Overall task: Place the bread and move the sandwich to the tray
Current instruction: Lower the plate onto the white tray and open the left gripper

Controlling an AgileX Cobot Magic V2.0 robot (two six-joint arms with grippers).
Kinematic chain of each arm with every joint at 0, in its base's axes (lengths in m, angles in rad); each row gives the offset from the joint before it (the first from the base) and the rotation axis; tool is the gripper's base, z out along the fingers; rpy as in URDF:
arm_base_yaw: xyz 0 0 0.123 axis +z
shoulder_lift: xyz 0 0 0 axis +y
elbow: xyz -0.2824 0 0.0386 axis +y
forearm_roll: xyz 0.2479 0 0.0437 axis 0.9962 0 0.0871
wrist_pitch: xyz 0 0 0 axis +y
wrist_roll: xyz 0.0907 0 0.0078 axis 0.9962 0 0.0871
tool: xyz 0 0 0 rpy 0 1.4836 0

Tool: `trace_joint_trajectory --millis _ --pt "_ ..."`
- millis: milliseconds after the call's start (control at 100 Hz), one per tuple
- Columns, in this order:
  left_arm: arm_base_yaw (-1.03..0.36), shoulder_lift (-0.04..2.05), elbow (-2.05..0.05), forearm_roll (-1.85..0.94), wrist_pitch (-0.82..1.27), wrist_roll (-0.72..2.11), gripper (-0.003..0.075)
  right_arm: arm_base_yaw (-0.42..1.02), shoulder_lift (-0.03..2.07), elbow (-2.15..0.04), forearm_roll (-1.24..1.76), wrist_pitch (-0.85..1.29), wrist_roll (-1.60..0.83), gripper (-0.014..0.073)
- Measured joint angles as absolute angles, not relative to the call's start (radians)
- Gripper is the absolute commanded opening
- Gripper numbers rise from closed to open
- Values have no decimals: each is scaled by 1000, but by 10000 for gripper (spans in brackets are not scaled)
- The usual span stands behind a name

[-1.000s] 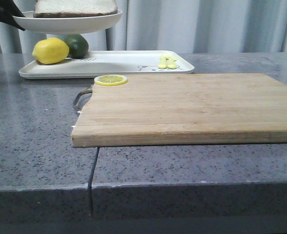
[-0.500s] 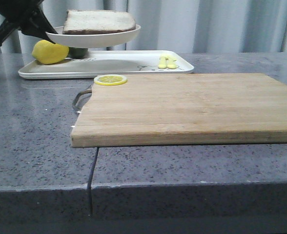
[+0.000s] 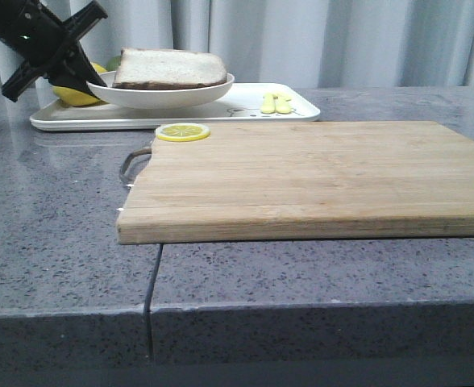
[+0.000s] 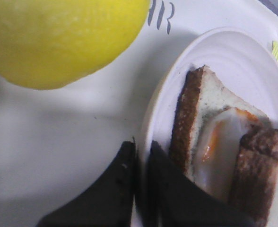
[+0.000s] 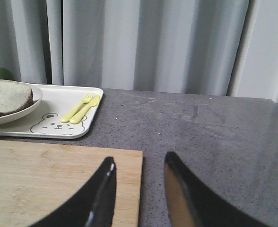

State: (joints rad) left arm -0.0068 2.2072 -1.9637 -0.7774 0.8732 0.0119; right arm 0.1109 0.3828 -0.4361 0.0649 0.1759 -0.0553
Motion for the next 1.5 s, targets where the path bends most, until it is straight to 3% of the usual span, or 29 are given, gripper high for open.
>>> trace_joint_trajectory --millis 1500 --pt "-15 2263 -1970 -805 800 -7 -19 111 383 -436 65 176 -55 269"
